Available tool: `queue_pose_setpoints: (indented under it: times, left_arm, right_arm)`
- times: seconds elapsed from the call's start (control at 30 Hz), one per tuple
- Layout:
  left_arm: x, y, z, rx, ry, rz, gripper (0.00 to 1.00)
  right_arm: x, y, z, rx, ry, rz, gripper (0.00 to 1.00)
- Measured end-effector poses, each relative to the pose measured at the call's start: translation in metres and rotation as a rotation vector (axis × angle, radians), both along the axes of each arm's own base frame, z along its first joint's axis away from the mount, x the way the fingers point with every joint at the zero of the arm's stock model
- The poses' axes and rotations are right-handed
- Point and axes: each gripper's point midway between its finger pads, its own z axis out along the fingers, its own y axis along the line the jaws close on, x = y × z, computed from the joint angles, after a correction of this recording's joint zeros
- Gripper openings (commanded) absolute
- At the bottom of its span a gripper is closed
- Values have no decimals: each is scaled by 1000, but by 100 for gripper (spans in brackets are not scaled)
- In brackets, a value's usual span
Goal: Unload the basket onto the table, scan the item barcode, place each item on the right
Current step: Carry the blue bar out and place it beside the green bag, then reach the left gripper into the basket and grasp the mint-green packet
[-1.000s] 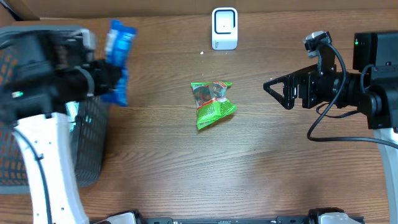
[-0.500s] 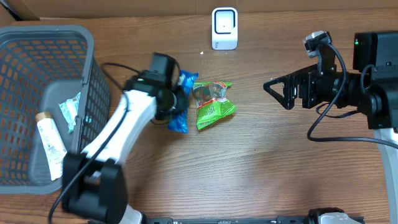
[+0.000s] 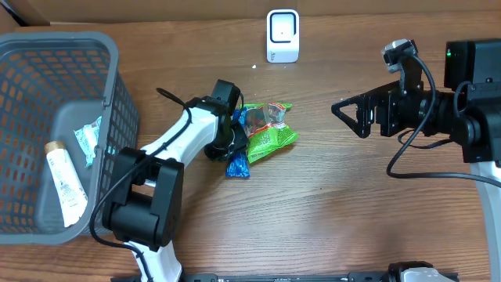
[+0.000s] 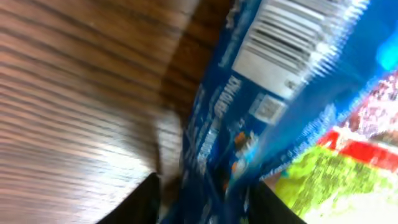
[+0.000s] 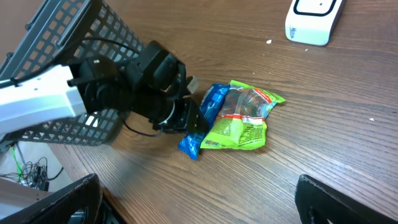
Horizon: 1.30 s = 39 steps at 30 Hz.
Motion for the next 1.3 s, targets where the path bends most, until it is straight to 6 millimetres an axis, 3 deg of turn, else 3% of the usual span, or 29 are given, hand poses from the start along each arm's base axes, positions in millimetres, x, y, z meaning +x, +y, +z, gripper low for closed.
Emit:
queue_pose_setpoints:
  times: [0.1,0.17,0.3,0.43,0.57,0.7,0.77,0.9,1.07,1.2,1.23,1.3]
  left_arm:
    - [9,9,19,5,0,-32,46]
    - [26,17,44,2,-32,-54,46]
    - [55,35,116,9,-121,-101,47]
    - [74,63,207,45,-279,-109,47]
    - [63,100,290,96,-446,-80,52]
    - [24,170,345,217,-536,61,62]
    - [3,206,352,278,-519,150,63]
    - [-28,272,344,363,-426,303,63]
    - [-43,342,304,410,-291,413,62]
    - [-36,356,256,387,-186,366,62]
    - [-32,357,232,369,-139,339,61]
    - [-25,361,206,362,-116,317,61]
  right_arm:
    - [0,0,0,0,-1,0,100]
    - [0,0,0,0,0,0,100]
    - [0,0,0,0,2,-1,100]
    - [-1,0,0,-1,4,0,100]
    - [-1,0,0,-1,3,0,100]
    - [-1,0,0,0,3,0,100]
    - [-1,0,0,-1,3,0,100]
    - [0,0,0,-1,2,0,100]
    - [0,-1,-1,-4,3,-3,100]
    - [0,-1,-1,-5,3,-4,100]
    - [0,-1,-1,-5,3,-4,100]
    - [0,-1,-1,-6,3,-4,100]
